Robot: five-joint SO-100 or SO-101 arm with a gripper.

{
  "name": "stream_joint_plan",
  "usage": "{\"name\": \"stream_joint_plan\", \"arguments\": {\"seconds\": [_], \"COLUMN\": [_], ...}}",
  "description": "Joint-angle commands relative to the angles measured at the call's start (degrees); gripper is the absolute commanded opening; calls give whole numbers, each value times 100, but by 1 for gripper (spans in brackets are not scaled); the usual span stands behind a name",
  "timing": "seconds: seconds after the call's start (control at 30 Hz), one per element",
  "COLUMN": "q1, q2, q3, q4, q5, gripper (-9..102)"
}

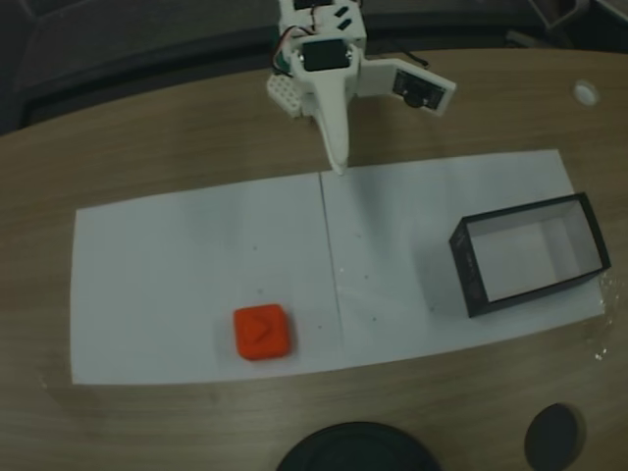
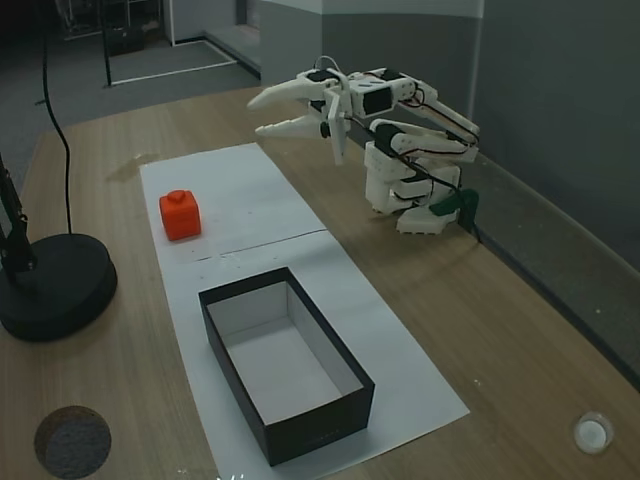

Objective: Grab a orange square and put it in the box.

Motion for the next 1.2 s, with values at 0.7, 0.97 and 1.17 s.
{"name": "stream_joint_plan", "arguments": {"seconds": [0.7,0.97,1.17], "q1": [1151,993,765], "q2": [-6469,-8824,-9606], "q3": [-4852,-6645,-7620], "q4": [2663,4034,4447], "q5": [0,-360,-756], "gripper": [45,45,45]}}
